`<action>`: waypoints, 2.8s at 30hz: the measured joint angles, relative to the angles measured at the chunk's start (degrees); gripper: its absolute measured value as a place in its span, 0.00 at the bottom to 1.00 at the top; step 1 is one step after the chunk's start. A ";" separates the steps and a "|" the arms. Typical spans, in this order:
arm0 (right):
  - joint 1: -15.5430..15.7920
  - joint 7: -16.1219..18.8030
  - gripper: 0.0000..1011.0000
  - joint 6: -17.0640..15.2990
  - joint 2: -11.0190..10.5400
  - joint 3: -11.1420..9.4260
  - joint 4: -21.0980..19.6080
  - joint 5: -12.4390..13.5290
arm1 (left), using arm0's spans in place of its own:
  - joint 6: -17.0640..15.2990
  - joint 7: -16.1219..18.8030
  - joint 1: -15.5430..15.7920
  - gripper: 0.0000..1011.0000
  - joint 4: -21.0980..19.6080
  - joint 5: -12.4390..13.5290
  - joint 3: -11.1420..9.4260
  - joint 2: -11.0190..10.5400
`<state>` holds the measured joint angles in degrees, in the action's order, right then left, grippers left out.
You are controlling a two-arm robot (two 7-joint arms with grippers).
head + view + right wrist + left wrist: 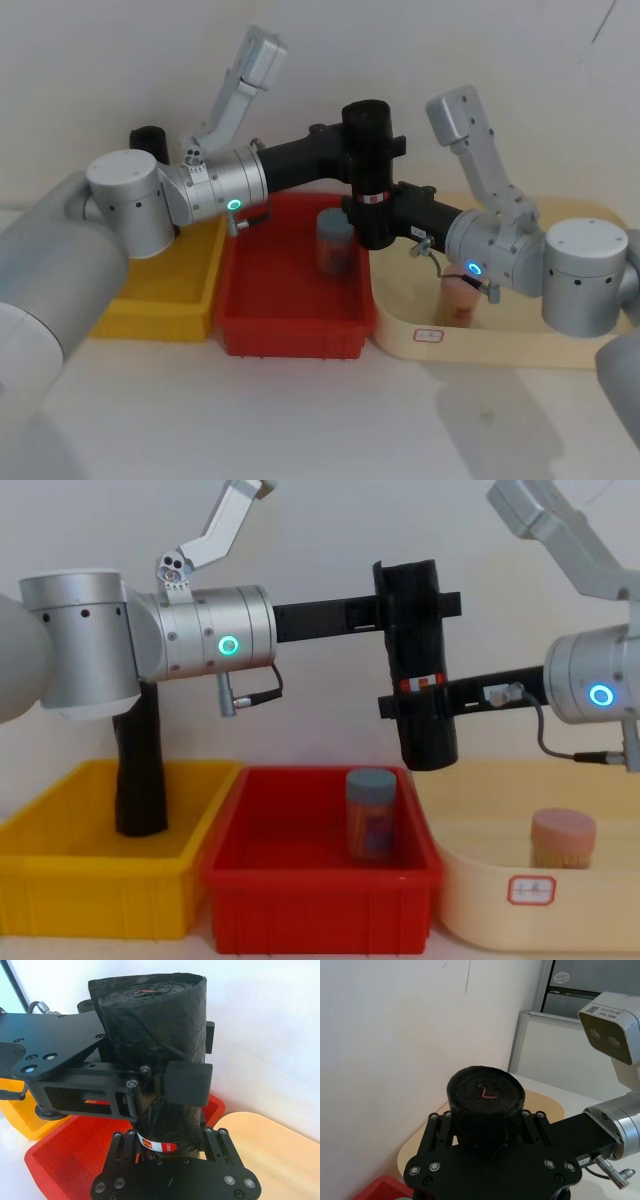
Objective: Pick up the garbage bag with the one hand and transfer it to the other hand.
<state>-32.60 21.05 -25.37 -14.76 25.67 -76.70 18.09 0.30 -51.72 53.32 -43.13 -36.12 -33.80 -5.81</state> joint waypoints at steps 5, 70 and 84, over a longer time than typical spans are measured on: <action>0.00 0.02 0.56 0.00 0.00 0.00 0.00 0.00 | 0.00 0.00 0.01 0.66 0.01 0.00 0.00 0.00; 0.02 -8.33 0.99 -1.79 -3.05 -15.02 4.13 1.53 | 0.00 0.02 0.00 0.99 0.01 0.01 0.00 0.00; -0.08 -8.17 0.99 -1.63 -3.12 -15.41 4.57 1.68 | 0.00 0.02 -0.01 0.99 0.00 0.01 0.00 0.00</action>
<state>-32.67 12.88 -27.00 -17.88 10.26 -72.13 19.77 0.30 -51.70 53.31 -43.13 -36.11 -33.80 -5.81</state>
